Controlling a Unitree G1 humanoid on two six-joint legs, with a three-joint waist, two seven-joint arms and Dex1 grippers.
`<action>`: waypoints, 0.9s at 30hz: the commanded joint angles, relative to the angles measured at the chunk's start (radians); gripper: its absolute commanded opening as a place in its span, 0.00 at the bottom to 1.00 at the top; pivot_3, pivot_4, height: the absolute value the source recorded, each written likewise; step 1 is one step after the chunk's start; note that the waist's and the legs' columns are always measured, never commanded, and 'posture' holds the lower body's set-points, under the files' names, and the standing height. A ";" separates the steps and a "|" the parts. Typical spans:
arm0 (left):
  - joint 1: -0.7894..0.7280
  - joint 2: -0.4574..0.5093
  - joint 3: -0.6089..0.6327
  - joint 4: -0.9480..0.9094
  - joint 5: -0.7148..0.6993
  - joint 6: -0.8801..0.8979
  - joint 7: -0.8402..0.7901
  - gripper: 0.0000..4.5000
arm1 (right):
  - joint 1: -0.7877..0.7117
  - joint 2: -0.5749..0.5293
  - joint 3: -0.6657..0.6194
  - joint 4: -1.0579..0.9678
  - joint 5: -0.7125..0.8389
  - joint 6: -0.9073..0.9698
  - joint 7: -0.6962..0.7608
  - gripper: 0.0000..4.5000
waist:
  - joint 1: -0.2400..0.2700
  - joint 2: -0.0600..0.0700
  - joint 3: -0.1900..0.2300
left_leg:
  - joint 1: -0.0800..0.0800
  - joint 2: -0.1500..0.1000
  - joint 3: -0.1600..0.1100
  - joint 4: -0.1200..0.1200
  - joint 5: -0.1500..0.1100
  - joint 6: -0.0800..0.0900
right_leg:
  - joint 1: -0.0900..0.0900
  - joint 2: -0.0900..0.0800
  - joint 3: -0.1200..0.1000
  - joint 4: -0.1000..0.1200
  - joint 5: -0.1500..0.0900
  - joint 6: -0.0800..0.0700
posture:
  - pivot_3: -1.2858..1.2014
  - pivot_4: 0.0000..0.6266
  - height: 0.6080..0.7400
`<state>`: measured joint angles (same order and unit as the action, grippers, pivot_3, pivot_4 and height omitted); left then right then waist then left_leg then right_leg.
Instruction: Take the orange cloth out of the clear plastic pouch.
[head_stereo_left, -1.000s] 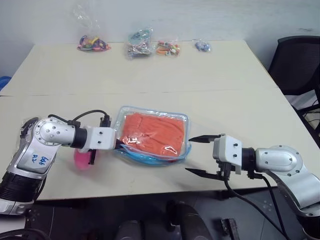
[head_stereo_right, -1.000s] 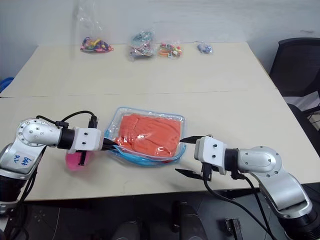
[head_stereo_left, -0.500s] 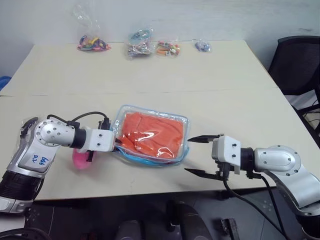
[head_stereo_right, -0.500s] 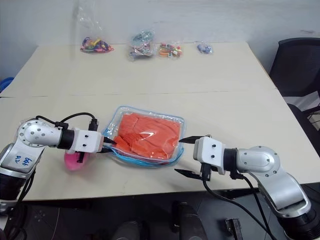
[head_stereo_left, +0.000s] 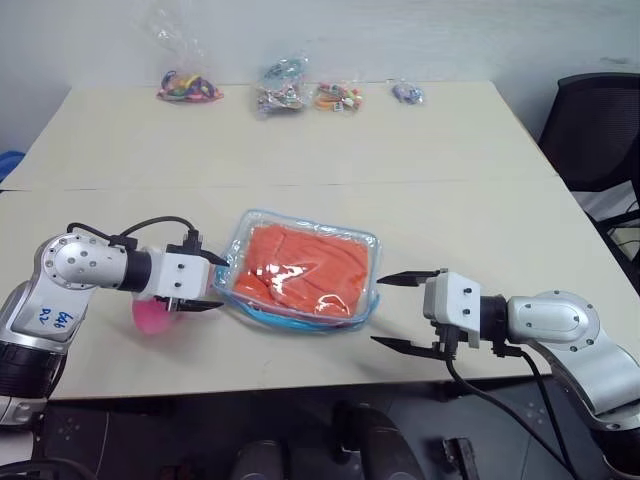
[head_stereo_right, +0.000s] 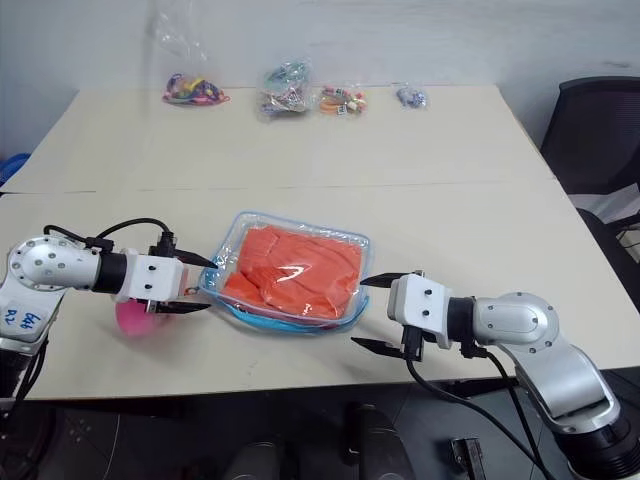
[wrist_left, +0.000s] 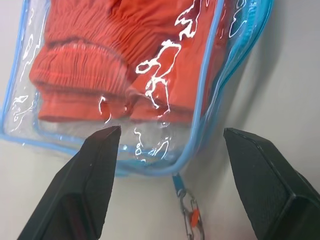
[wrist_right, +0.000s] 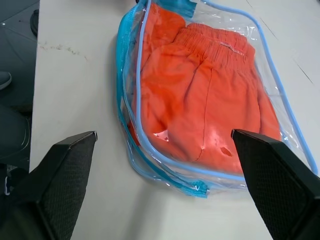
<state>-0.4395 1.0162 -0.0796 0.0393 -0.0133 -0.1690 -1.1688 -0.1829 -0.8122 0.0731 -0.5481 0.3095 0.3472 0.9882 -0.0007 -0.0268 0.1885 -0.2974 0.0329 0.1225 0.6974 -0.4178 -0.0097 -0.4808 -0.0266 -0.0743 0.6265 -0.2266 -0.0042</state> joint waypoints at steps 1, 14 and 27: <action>-0.028 -0.011 0.006 0.020 0.016 -0.025 0.021 0.78 | -0.006 0.002 -0.005 -0.015 -0.001 -0.024 -0.001 1.00 | 0.000 0.000 0.000 | 0.000 0.000 0.000 0.000 0.000 0.000 | 0.000 0.000 0.000 0.000 0.000 0.000 | 0.52 0.24 1.00; -0.045 -0.030 -0.005 0.045 0.013 -0.044 0.008 0.16 | 0.006 -0.006 -0.014 -0.026 -0.002 -0.020 -0.003 1.00 | 0.000 0.000 0.000 | 0.000 0.000 0.000 0.000 0.000 0.000 | 0.000 0.000 0.000 0.001 0.000 0.000 | 0.52 0.24 1.00; -0.082 -0.042 0.065 -0.127 -0.281 0.466 -0.078 0.01 | -0.018 0.006 -0.001 -0.007 -0.012 -0.041 0.000 1.00 | 0.000 0.000 0.000 | 0.000 0.000 0.000 0.001 0.000 0.000 | 0.000 0.000 0.000 0.001 0.000 0.000 | 0.52 0.24 1.00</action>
<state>-0.5076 0.9792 -0.0480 -0.0479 -0.2410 0.2317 -1.2385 -0.1913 -0.8118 0.0775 -0.5416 0.2948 0.3261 0.9891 -0.0007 -0.0269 0.1885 -0.2975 0.0322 0.1225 0.6979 -0.4177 -0.0099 -0.4807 -0.0263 -0.0742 0.6271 -0.2266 -0.0042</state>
